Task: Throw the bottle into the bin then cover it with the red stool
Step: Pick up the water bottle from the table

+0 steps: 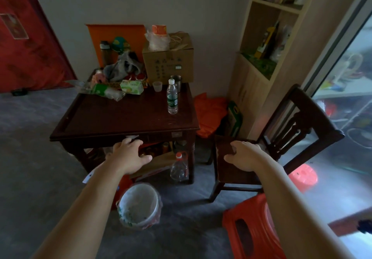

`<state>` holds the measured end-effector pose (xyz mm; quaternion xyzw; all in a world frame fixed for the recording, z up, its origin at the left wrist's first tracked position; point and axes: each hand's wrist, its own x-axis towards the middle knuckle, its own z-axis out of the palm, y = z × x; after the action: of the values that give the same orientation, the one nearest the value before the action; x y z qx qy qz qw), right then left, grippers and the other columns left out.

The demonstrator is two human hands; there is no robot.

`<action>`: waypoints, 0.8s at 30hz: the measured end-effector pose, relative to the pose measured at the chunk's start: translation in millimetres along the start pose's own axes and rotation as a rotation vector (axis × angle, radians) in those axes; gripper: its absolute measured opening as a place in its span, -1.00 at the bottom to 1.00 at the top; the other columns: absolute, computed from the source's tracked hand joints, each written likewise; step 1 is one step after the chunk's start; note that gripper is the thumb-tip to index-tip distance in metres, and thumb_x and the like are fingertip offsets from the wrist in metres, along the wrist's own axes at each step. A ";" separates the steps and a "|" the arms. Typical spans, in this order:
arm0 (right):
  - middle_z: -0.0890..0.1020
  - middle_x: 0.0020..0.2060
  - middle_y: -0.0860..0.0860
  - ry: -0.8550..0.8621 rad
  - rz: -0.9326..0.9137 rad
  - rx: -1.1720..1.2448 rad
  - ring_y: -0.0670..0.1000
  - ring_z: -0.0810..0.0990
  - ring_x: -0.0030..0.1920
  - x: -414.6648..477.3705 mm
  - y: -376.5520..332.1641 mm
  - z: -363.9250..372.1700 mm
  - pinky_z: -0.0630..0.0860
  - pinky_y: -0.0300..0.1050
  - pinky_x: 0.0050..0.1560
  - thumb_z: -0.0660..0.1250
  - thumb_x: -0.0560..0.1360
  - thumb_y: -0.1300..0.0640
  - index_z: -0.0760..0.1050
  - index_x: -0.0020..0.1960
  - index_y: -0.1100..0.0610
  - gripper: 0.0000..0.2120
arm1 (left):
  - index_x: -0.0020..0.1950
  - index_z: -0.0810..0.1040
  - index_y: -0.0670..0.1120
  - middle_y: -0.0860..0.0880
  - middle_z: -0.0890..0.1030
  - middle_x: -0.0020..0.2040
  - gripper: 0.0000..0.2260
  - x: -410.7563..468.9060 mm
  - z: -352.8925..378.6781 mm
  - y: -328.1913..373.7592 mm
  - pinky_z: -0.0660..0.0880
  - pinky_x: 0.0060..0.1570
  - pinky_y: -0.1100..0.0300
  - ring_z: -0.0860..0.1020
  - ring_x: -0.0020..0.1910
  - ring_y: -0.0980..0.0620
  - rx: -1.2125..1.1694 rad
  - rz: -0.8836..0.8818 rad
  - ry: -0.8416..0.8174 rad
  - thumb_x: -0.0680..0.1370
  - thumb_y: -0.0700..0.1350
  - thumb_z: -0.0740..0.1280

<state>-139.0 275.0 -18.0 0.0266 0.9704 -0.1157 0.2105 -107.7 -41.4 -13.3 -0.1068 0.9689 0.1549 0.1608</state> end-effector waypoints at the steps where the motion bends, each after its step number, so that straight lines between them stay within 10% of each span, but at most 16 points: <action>1: 0.53 0.16 0.07 -0.009 0.001 0.001 0.18 0.46 0.21 3.2 -0.3 -0.5 0.42 0.18 0.24 0.27 0.49 -0.19 0.40 0.09 -0.02 -0.70 | 0.51 0.16 0.02 -0.07 0.08 0.56 -0.37 2.7 0.6 1.8 0.16 0.44 -0.21 0.05 0.52 -0.20 -0.003 -0.003 -0.004 0.51 0.21 0.24; 7: 0.33 0.48 0.11 -0.034 0.012 0.016 0.22 0.24 0.48 37.8 3.4 -14.4 0.26 0.20 0.43 0.25 0.53 -0.17 0.18 0.53 0.02 -0.35 | 0.51 0.17 0.02 -0.06 0.08 0.56 -0.37 27.7 1.2 18.7 0.18 0.43 -0.22 0.06 0.52 -0.19 -0.019 -0.033 -0.012 0.51 0.20 0.25; 24: 0.35 0.46 0.13 -0.086 -0.091 0.025 0.23 0.27 0.46 132.9 11.5 -54.5 0.29 0.19 0.41 0.25 0.55 -0.11 0.28 0.47 0.05 -0.45 | 0.50 0.19 0.04 -0.08 0.10 0.56 -0.37 99.0 -9.7 66.4 0.19 0.42 -0.22 0.09 0.51 -0.20 0.010 -0.124 0.004 0.50 0.22 0.26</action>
<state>-280.7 299.4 -27.4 -0.0199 0.9591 -0.1383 0.2464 -219.1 1.5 -21.0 -0.1662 0.9615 0.1394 0.1685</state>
